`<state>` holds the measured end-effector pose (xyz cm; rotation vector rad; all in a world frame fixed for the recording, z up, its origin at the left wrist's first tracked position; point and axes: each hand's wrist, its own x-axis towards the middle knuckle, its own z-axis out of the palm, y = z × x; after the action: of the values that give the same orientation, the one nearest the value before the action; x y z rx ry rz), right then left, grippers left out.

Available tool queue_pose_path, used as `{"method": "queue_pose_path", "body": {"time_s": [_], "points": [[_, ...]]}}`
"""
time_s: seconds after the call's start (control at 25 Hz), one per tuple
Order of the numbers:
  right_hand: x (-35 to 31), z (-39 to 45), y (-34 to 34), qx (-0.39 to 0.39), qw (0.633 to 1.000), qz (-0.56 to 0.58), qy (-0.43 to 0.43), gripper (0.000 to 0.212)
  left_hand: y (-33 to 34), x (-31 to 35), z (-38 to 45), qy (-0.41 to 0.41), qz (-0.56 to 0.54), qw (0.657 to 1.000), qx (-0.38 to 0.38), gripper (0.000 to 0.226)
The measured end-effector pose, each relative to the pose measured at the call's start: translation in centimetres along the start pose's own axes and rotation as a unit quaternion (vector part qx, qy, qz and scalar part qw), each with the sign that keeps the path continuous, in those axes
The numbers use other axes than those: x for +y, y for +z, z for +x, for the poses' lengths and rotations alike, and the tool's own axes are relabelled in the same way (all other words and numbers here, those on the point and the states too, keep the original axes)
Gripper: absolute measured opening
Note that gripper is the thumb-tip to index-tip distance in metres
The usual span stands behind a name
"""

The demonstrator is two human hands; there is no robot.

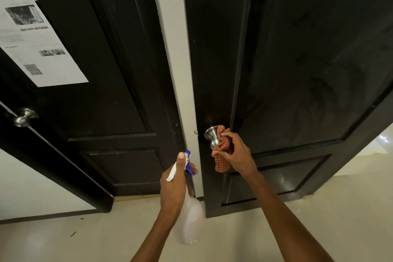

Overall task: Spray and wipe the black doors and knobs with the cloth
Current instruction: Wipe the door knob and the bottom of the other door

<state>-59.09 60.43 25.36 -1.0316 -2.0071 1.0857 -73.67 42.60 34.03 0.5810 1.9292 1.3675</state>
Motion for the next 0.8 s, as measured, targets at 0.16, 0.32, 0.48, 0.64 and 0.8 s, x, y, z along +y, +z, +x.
{"method": "queue_pose_path", "body": {"time_s": [0.16, 0.32, 0.48, 0.64, 0.8], "points": [[0.0, -1.0, 2.0, 0.076, 0.989, 0.122, 0.028, 0.045, 0.5, -0.2, -0.1, 0.003, -0.002, 1.0, 0.006, 0.06], [-1.4, -2.1, 5.4, 0.28, 0.86, 0.407, 0.126, 0.028, 0.2, -0.3, -0.2, 0.016, -0.002, 1.0, 0.013, 0.059], [-3.0, -1.2, 6.3, 0.259, 0.905, 0.329, 0.078, 0.031, -0.8, -0.3, 0.2, -0.015, -0.014, 0.999, 0.032, 0.068], [-0.6, 0.3, 6.0, 0.244, 0.961, -0.019, -0.131, 0.043, -1.3, -0.1, 0.3, -0.02, -0.018, 0.999, 0.039, 0.067], [-1.6, 1.3, 5.3, 0.135, 0.914, -0.305, -0.232, 0.042, -0.7, 0.6, -0.1, -0.024, -0.023, 0.999, 0.03, 0.07]]}}
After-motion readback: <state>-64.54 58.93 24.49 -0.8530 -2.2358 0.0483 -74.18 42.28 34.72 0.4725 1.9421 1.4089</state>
